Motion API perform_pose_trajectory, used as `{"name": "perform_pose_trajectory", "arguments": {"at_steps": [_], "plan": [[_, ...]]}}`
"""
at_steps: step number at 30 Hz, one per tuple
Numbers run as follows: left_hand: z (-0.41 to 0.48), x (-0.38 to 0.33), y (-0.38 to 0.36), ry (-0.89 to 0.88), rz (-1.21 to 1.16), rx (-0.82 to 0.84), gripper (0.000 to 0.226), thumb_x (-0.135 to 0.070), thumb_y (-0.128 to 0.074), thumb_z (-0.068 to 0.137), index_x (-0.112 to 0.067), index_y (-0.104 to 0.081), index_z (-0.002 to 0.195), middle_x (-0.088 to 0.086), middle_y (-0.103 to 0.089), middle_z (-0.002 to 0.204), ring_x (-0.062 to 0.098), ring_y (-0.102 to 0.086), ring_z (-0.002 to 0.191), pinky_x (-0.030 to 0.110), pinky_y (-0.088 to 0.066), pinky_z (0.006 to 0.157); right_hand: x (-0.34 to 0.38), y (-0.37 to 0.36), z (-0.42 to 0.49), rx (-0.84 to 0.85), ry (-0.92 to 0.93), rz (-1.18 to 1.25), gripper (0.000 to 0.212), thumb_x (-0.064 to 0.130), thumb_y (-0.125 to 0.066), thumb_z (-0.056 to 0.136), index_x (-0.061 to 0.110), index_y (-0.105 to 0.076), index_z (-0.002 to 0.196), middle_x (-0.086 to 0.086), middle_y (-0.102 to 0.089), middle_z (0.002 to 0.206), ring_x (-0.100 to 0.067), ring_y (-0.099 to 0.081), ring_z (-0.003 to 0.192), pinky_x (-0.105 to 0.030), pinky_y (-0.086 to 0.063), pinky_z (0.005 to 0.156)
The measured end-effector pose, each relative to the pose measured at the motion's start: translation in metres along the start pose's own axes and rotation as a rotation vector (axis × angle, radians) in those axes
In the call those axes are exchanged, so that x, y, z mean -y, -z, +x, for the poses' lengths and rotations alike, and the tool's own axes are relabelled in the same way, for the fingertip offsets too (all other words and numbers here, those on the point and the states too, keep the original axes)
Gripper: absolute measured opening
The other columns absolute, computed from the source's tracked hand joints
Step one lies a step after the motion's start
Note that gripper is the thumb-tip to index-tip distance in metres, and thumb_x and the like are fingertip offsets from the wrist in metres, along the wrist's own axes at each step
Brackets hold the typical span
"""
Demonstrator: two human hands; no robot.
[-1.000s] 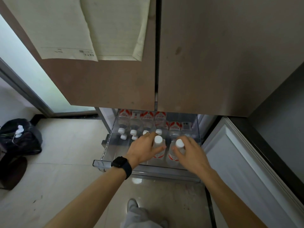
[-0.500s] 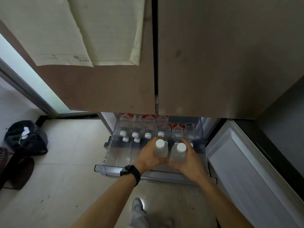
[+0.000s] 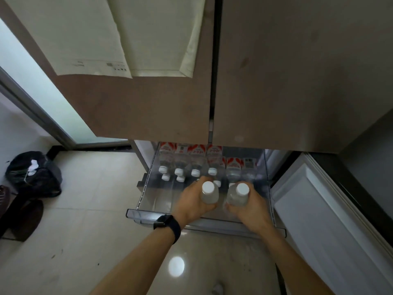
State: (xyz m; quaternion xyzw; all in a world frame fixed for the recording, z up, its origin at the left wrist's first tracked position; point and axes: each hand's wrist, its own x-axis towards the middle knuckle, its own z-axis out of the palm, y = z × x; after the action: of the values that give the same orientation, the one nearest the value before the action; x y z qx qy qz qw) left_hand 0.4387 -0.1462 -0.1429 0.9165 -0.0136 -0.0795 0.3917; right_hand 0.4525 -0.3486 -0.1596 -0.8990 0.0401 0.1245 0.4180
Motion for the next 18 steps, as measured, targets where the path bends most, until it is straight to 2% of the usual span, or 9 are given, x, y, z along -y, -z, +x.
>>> {"name": "perform_pose_trajectory", "arguments": {"at_steps": [2, 5, 9, 11, 13, 15, 18], "plan": [[-0.015, -0.001, 0.019, -0.008, -0.042, -0.066, 0.060, -0.032, -0.087, 0.073, -0.033, -0.051, 0.121, -0.010, -0.066, 0.113, 0.013, -0.062, 0.103, 0.036, -0.054, 0.089, 0.017, 0.005, -0.012, -0.030, 0.018, 0.039, 0.039, 0.036, -0.081, 0.073, 0.036, -0.060, 0.107, 0.022, -0.063, 0.089, 0.005, -0.060, 0.083, -0.007, -0.037, 0.058], [-0.052, -0.004, 0.061, -0.024, -0.121, -0.230, 0.065, -0.037, -0.090, 0.071, -0.037, -0.049, 0.121, -0.020, -0.062, 0.110, 0.004, -0.060, 0.103, 0.015, -0.050, 0.086, 0.059, 0.011, -0.038, -0.107, 0.142, 0.177, 0.044, 0.026, -0.085, 0.073, 0.037, -0.057, 0.105, 0.023, -0.064, 0.091, 0.012, -0.060, 0.082, -0.008, -0.041, 0.063], [-0.132, 0.001, 0.128, -0.028, -0.190, -0.476, 0.067, -0.039, -0.092, 0.069, -0.046, -0.049, 0.119, -0.025, -0.062, 0.112, -0.006, -0.059, 0.103, 0.010, -0.049, 0.086, 0.136, -0.007, -0.088, -0.098, 0.375, 0.288, 0.055, 0.020, -0.090, 0.069, 0.038, -0.055, 0.107, 0.025, -0.065, 0.096, 0.014, -0.060, 0.089, -0.005, -0.047, 0.066], [-0.184, 0.010, 0.159, -0.013, -0.183, -0.582, 0.067, -0.036, -0.093, 0.069, -0.042, -0.050, 0.119, -0.022, -0.063, 0.112, -0.008, -0.058, 0.103, 0.006, -0.047, 0.083, 0.172, -0.030, -0.119, -0.053, 0.501, 0.303, 0.059, 0.020, -0.091, 0.068, 0.036, -0.056, 0.111, 0.023, -0.064, 0.102, 0.012, -0.059, 0.095, -0.004, -0.047, 0.070], [-0.242, 0.025, 0.186, 0.019, -0.156, -0.676, 0.068, -0.036, -0.093, 0.068, -0.040, -0.049, 0.120, -0.019, -0.062, 0.113, -0.003, -0.059, 0.100, 0.006, -0.046, 0.082, 0.205, -0.060, -0.157, 0.023, 0.617, 0.293, 0.062, 0.021, -0.092, 0.068, 0.032, -0.055, 0.117, 0.021, -0.062, 0.108, 0.009, -0.059, 0.099, -0.009, -0.050, 0.073], [-0.306, 0.048, 0.206, 0.070, -0.130, -0.763, 0.067, -0.039, -0.092, 0.068, -0.042, -0.049, 0.118, -0.021, -0.062, 0.112, 0.001, -0.060, 0.099, 0.008, -0.046, 0.081, 0.233, -0.098, -0.200, 0.134, 0.697, 0.269, 0.063, 0.022, -0.091, 0.068, 0.029, -0.054, 0.119, 0.015, -0.062, 0.108, 0.002, -0.060, 0.099, -0.020, -0.053, 0.077], [-0.414, 0.091, 0.224, 0.170, -0.091, -0.871, 0.065, -0.043, -0.091, 0.068, -0.042, -0.050, 0.119, -0.020, -0.064, 0.109, 0.004, -0.062, 0.098, 0.024, -0.054, 0.081, 0.266, -0.164, -0.276, 0.287, 0.789, 0.218, 0.065, 0.025, -0.091, 0.067, 0.033, -0.051, 0.117, 0.014, -0.061, 0.106, 0.000, -0.058, 0.098, -0.028, -0.053, 0.079]]}}
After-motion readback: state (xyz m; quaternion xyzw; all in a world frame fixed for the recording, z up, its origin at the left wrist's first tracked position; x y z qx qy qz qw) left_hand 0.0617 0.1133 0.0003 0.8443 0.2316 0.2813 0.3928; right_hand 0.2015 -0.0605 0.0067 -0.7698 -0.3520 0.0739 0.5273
